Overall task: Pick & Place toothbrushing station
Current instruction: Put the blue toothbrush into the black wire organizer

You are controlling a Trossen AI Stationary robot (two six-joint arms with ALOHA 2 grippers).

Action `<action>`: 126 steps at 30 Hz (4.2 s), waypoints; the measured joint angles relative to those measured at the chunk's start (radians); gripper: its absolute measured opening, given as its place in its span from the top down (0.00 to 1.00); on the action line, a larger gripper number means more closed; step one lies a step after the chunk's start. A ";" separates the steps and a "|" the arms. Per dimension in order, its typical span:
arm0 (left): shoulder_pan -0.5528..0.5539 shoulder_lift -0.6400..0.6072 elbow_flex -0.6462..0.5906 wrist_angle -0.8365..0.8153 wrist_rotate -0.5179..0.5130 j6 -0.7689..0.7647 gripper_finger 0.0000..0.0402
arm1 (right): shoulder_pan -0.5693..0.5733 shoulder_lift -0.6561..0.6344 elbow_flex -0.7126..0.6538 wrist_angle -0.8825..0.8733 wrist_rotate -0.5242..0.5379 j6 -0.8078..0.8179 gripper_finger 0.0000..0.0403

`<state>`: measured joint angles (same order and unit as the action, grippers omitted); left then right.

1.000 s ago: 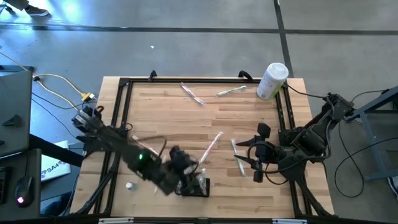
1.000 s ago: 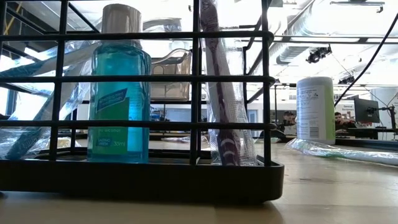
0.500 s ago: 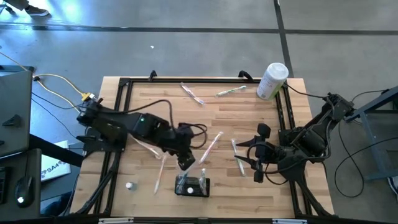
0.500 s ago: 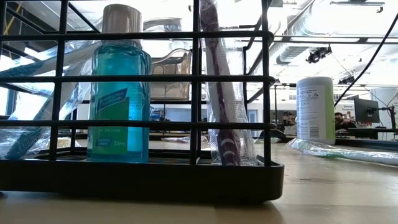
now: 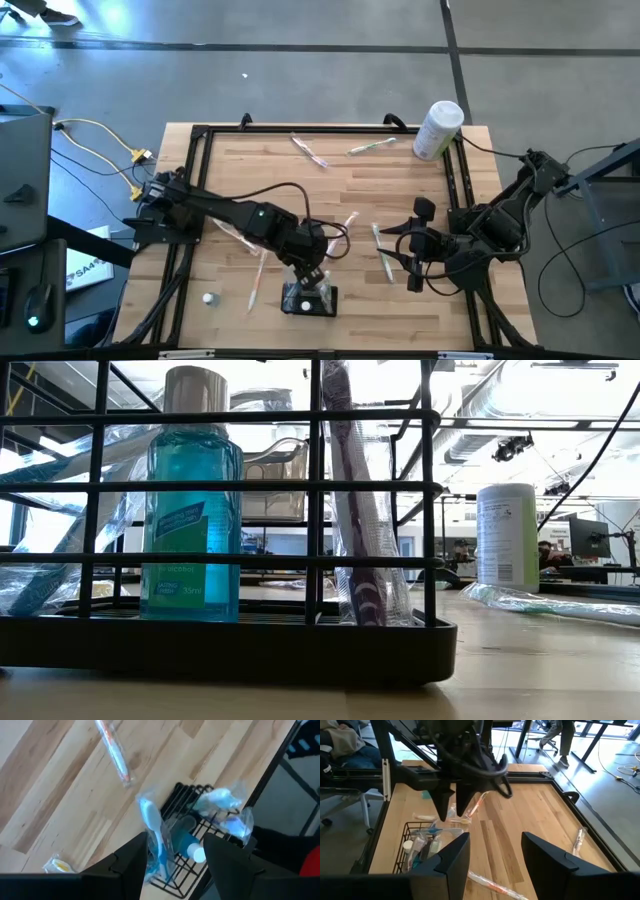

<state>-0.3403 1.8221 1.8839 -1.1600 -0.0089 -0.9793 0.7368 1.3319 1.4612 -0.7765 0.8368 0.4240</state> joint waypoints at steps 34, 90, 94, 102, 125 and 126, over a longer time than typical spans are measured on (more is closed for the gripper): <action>0.000 0.114 -0.001 -0.025 0.021 -0.109 0.70 | 0.003 0.000 -0.055 0.017 -0.036 0.020 0.58; -0.254 0.051 0.001 0.038 -0.568 -0.281 1.00 | 0.003 0.000 -0.055 0.037 -0.053 -0.005 0.58; -0.291 0.058 0.001 0.028 -0.662 -0.328 1.00 | 0.003 0.000 -0.055 0.056 -0.055 -0.009 0.58; -0.364 0.060 -0.001 0.025 -0.831 -0.435 1.00 | 0.003 0.000 -0.055 0.056 -0.055 -0.010 0.58; -0.477 0.195 -0.001 -0.005 -1.095 -0.729 1.00 | 0.003 0.000 -0.055 0.078 -0.070 -0.011 0.58; -0.481 0.195 -0.001 -0.011 -1.110 -0.737 1.00 | 0.003 0.000 -0.055 0.078 -0.080 -0.011 0.58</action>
<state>-0.8210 2.0171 1.8832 -1.1707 -1.1191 -1.7166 0.7395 1.3315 1.4067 -0.6984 0.7572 0.4129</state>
